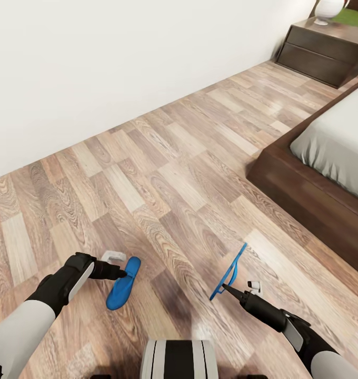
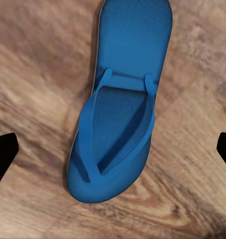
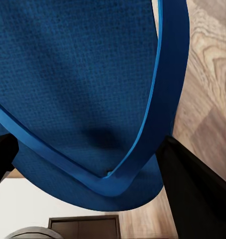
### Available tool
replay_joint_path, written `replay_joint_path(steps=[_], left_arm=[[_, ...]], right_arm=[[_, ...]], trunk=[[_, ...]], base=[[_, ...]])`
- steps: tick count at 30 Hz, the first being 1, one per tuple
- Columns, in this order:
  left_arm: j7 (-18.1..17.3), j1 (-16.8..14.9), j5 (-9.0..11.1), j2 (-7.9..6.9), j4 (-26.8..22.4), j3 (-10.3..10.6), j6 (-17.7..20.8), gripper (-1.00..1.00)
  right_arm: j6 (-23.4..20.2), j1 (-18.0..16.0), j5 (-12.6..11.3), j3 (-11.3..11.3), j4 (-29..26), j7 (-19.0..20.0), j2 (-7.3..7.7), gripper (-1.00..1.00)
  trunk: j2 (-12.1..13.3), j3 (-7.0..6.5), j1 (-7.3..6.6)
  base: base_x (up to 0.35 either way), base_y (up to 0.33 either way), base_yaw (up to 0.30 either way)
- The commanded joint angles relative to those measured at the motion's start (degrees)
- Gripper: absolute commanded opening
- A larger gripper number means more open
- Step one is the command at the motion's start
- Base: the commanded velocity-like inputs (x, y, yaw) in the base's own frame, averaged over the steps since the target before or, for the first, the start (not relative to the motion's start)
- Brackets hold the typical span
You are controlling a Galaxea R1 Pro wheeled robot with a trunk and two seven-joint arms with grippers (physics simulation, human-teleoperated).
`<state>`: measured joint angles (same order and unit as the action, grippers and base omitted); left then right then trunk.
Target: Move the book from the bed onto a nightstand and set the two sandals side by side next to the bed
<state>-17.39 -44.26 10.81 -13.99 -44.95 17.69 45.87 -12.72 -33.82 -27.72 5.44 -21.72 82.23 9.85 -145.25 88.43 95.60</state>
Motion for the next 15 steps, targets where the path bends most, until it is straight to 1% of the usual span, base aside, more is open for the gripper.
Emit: replay_joint_path(steps=[1, 11, 15], left_arm=[[0.2, 0.0, 0.5, -0.07, -0.1, 0.2, 0.3, 1.0], [0.3, 0.0, 0.5, 0.0, -0.1, 0.2, 0.2, 1.0], [0.3, -0.1, 0.5, 0.01, -0.1, 0.1, 0.2, 1.0]], right_arm=[[-0.7, 0.0, -0.1, 0.1, 0.0, 0.4, 0.0, -1.0], [-0.7, 0.0, -0.1, 0.1, 0.1, 0.3, 0.0, -1.0], [-0.7, 0.0, -0.1, 0.1, 0.1, 0.3, 0.0, -1.0]], trunk=[[0.0, 0.26, 0.01], [-0.2, 2.48, 0.27], [-0.2, 2.48, 0.27]], base=[[0.0, 0.0, 0.0], [0.0, 0.0, 0.0], [0.0, 0.0, 0.0]])
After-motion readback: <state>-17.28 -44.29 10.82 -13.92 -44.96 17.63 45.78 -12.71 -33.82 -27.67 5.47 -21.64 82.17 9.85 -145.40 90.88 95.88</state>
